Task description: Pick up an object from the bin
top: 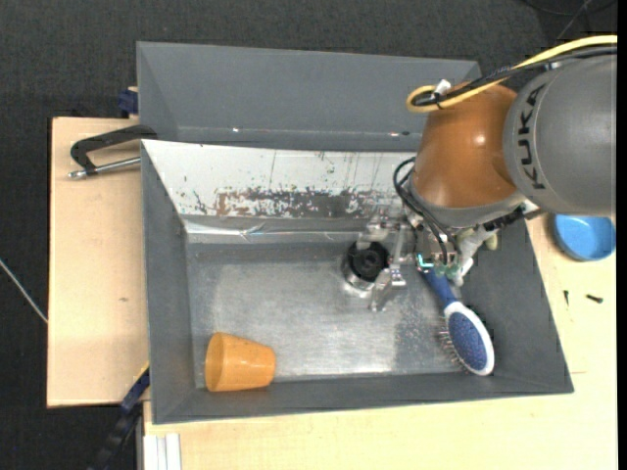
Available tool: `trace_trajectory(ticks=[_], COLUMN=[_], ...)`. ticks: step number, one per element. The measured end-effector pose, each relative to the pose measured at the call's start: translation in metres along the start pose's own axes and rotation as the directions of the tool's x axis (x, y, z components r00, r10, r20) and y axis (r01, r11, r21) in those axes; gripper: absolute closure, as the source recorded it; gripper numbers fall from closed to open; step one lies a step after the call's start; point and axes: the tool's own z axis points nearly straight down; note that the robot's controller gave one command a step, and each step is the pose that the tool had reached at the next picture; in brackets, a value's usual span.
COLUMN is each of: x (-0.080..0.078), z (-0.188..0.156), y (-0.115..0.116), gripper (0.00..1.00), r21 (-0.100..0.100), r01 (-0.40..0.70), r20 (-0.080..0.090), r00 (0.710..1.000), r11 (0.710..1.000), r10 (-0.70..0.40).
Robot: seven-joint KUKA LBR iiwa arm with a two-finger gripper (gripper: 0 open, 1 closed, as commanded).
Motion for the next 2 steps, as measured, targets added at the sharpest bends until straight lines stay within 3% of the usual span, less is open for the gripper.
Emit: trace_trajectory(ticks=[1,2], x=[-0.0068,-0.01], z=[0.0384,0.0371], y=[-0.0123,-0.0132], gripper=[0.0,1.0], r21=[-0.003,-0.004], r01=[-0.07,-0.072], r20=[0.023,0.036], r00=[0.997,0.997], r11=[0.998,0.997], r10=[0.07,0.072])
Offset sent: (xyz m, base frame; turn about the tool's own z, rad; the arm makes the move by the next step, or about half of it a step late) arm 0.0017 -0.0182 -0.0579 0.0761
